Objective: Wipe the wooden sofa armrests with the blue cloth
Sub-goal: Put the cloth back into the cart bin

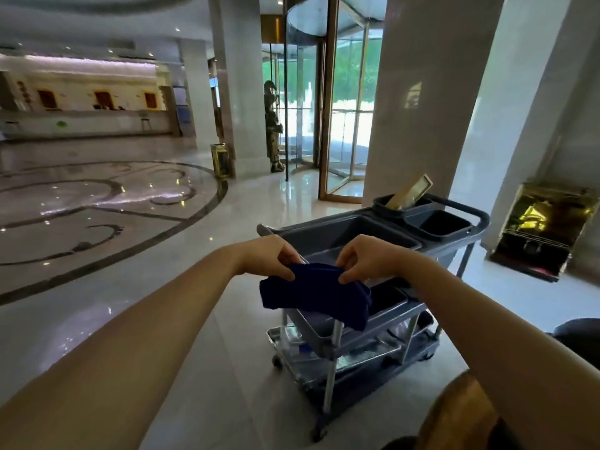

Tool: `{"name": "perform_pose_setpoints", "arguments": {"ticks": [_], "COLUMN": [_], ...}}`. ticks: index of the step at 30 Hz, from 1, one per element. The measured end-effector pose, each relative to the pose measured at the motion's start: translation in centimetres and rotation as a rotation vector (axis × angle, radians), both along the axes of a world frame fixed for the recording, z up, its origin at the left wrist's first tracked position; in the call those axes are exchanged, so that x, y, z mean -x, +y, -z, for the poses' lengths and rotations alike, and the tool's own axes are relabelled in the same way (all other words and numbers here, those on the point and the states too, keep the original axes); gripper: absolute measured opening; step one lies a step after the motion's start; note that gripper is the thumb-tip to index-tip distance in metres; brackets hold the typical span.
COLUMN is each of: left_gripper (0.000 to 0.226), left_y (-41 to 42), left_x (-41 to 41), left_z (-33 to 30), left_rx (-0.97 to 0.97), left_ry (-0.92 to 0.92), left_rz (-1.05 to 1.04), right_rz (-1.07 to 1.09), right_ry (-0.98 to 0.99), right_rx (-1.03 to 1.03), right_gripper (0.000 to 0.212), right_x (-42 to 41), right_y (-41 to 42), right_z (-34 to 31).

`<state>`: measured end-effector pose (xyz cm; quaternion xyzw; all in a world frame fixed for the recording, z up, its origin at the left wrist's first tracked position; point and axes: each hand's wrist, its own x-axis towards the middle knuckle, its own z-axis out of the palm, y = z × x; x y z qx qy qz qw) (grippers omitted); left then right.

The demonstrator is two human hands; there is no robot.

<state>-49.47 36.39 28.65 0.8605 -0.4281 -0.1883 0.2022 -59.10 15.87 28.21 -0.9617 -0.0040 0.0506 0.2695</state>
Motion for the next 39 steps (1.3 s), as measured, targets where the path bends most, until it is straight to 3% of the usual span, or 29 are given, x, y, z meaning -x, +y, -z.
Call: {"name": "perform_pose_setpoints", "arguments": {"ticks": [19,25,32,39], "left_gripper": [0.025,0.027,0.031,0.031], "left_y": [-20.9,-29.3,-39.0,-41.5], "left_x": [-34.6,-41.4,-47.9,-49.2], "left_z": [1.4,5.7,12.7,20.2], "left_rx": [0.005,-0.006,-0.083,-0.215], "left_ry": [-0.037,0.037,0.163,0.258], "left_rz": [0.246,0.421,0.695,0.789], "right_rz": [0.242,0.423,0.756,0.931], "right_ry": [-0.015,0.015,0.101,0.253], "right_rx": [0.013,0.059,-0.032,-0.137], "right_gripper": [0.014,0.014,0.02,0.022], "right_x": [-29.9,-34.4,-37.6,-38.0], "right_y": [-17.7,-23.2,-27.6,-26.6], "right_z": [2.0,6.0,12.6,19.5]}}
